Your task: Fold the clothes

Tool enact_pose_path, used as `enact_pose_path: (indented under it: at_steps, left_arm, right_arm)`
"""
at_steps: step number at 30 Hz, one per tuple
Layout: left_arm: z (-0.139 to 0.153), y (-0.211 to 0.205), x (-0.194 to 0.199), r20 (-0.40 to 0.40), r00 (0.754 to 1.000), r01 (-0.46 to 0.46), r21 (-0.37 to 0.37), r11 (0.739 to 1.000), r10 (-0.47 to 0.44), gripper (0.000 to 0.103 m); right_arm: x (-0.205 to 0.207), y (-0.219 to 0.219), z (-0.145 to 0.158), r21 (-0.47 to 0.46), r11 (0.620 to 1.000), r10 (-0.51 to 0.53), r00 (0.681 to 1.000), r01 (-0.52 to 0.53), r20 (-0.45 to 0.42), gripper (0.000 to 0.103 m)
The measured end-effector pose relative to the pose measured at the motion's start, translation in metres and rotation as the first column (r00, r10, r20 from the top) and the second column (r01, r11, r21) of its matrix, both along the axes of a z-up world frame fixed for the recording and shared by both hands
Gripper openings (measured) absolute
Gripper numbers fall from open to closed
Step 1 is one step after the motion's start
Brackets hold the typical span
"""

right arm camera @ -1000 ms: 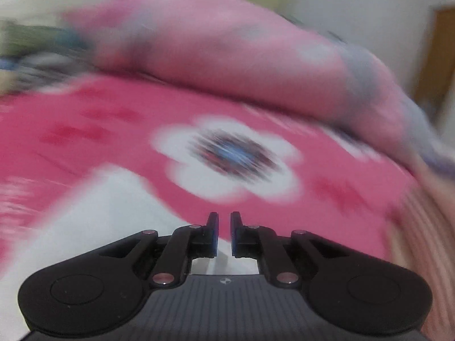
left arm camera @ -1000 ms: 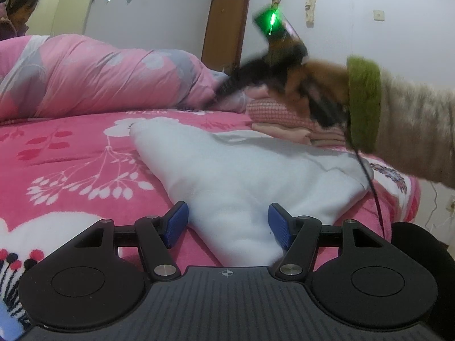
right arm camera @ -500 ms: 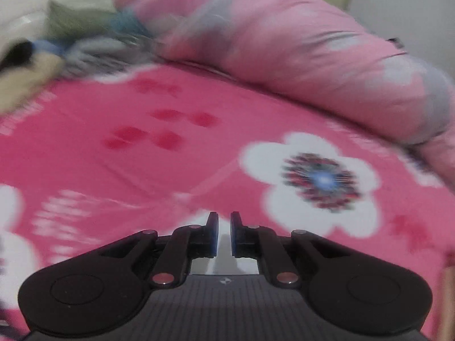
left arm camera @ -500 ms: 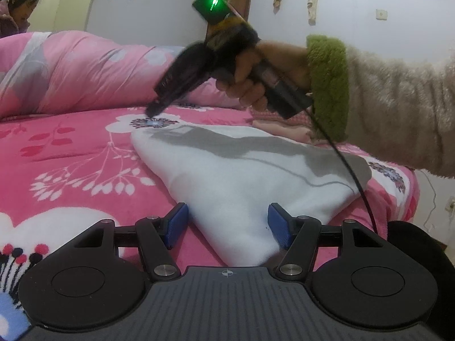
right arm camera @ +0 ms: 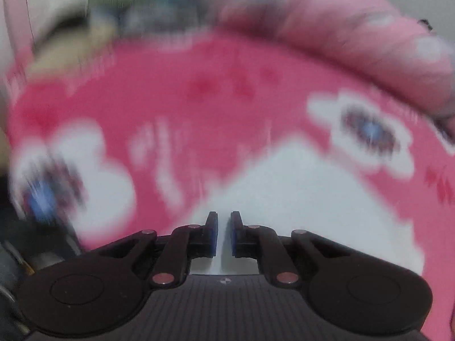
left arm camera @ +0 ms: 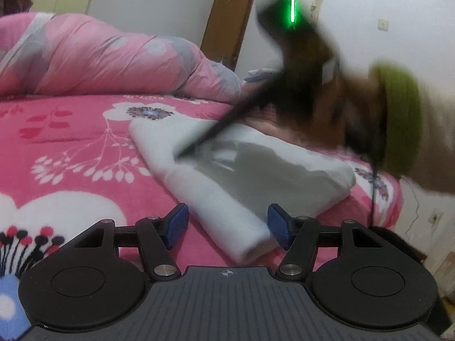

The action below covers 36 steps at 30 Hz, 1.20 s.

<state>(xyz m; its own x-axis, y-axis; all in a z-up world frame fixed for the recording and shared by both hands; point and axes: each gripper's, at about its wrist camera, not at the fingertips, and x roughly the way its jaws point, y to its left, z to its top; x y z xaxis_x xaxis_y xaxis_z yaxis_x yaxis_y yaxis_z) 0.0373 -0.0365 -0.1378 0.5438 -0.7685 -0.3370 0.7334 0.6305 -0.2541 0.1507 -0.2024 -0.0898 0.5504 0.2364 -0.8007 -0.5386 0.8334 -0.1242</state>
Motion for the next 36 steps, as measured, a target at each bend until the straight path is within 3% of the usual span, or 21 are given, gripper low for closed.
enact_pose_path:
  at_steps: [1, 5, 10, 14, 17, 19, 21, 24, 29, 31, 34, 36]
  left_arm:
    - [-0.001, 0.003, 0.0, -0.009, 1.0, 0.0, -0.01, 1.0, 0.0, 0.062]
    - [-0.003, 0.015, 0.0, -0.045, 0.999, 0.0, -0.051, 0.999, -0.002, 0.062]
    - [-0.004, 0.033, 0.003, -0.092, 0.996, -0.006, -0.122, 0.993, -0.006, 0.062]
    - [0.0, 0.052, 0.009, -0.17, 0.985, -0.045, -0.207, 0.977, 0.01, 0.062]
    - [0.01, 0.055, 0.009, -0.159, 0.985, -0.097, -0.208, 0.973, 0.064, 0.062]
    - [0.017, 0.052, 0.01, -0.149, 0.984, -0.124, -0.202, 0.972, 0.094, 0.062]
    - [0.023, 0.04, 0.012, -0.14, 0.984, -0.138, -0.173, 0.975, 0.114, 0.062]
    - [0.032, 0.017, 0.014, -0.109, 0.984, -0.155, -0.103, 0.983, 0.144, 0.062]
    - [0.033, -0.021, 0.018, -0.047, 0.982, -0.182, 0.056, 0.982, 0.185, 0.062]
    - [0.027, -0.033, 0.017, -0.041, 0.976, -0.208, 0.135, 0.969, 0.215, 0.063]
    - [0.021, -0.038, 0.014, -0.05, 0.967, -0.237, 0.173, 0.956, 0.248, 0.063]
    - [0.022, -0.038, 0.015, -0.053, 0.965, -0.244, 0.182, 0.953, 0.257, 0.063]
  right_arm:
    - [-0.002, -0.001, -0.005, -0.005, 1.0, -0.006, 1.0, 0.006, 0.013, 0.006]
    - [-0.015, -0.013, 0.036, 0.114, 0.986, -0.128, 0.99, 0.12, 0.062, 0.007]
    - [-0.044, -0.027, -0.003, 0.151, 0.975, -0.167, 0.986, 0.163, 0.02, 0.006]
    - [-0.066, -0.047, 0.013, 0.309, 0.92, -0.266, 0.963, 0.243, 0.034, 0.007]
    - [-0.099, -0.06, 0.014, 0.439, 0.876, -0.257, 0.963, 0.198, 0.079, 0.008]
    - [-0.113, -0.06, -0.009, 0.451, 0.869, -0.268, 0.96, 0.204, 0.083, 0.008]
    - [-0.128, -0.059, -0.032, 0.46, 0.863, -0.291, 0.95, 0.21, 0.112, 0.007]
    - [-0.15, -0.059, -0.022, 0.49, 0.837, -0.369, 0.912, 0.243, 0.177, 0.007]
    - [-0.182, -0.087, -0.009, 0.444, 0.84, -0.48, 0.809, 0.312, 0.34, 0.007]
    - [-0.18, -0.112, -0.021, 0.39, 0.824, -0.537, 0.786, 0.411, 0.307, 0.005]
    - [-0.193, -0.159, -0.026, 0.479, 0.743, -0.615, 0.759, 0.467, 0.214, 0.0]
    - [-0.199, -0.171, -0.021, 0.468, 0.722, -0.656, 0.719, 0.509, 0.23, 0.002]
